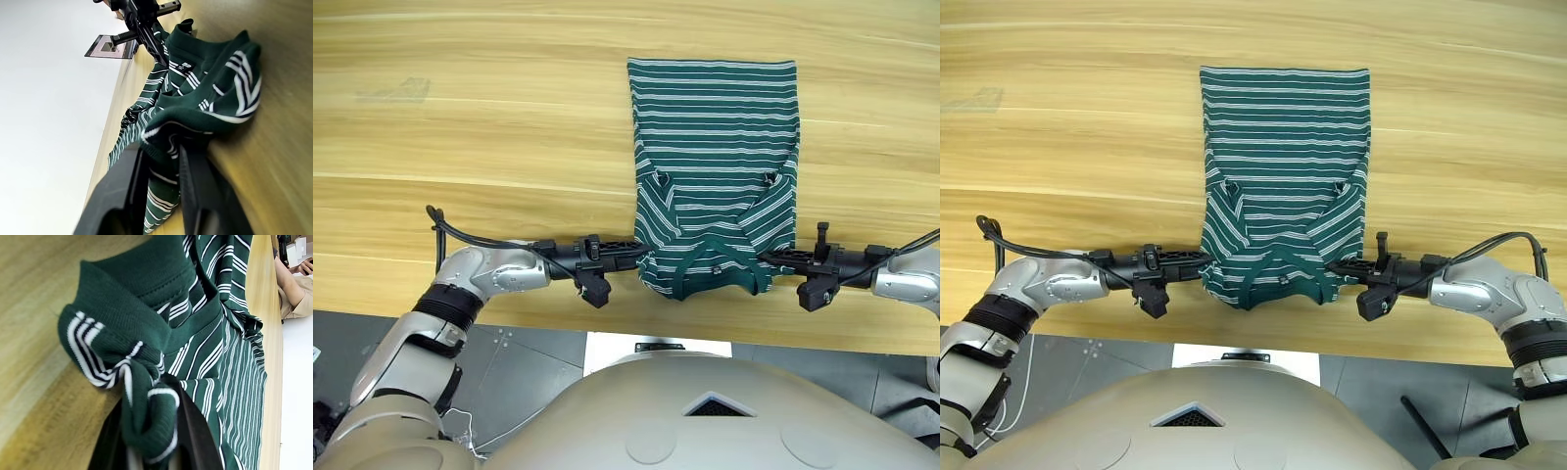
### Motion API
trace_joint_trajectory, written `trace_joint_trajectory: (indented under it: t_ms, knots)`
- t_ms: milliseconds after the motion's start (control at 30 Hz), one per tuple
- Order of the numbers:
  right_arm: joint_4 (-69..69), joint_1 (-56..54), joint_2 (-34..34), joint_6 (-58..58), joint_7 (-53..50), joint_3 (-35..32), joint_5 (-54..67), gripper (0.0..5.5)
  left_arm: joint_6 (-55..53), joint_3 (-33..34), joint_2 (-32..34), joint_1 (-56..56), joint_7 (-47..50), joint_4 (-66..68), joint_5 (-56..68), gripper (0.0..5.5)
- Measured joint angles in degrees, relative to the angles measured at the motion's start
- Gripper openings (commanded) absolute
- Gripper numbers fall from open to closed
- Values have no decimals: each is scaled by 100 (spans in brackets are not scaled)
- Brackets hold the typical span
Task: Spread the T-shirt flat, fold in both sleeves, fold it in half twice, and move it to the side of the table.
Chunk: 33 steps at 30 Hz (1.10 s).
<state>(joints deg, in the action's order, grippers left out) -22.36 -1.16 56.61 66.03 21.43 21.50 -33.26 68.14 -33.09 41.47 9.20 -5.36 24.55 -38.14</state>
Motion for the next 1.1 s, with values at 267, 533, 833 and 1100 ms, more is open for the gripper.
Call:
trace_joint_trajectory:
  t_ms: [267, 533, 833, 1100]
  knots:
    - [-56, -35, -96, -73, -65, -1, -15, 3, 68, -13, 9, 52, 55, 91, 124, 25]
    - [-399, -428, -428, -161, -582, -47, -567, 3, 65, 4, 0, -12, 29, 215, 480, 1]
    - [-361, -315, -411, -165, -528, -39, -353, 3, -14, 119, -11, -173, -34, 223, 752, 1]
    - [846, 837, 463, -770, 948, 294, 2296, 3, -1178, -134, 975, -1528, -1897, -1169, 3344, 1]
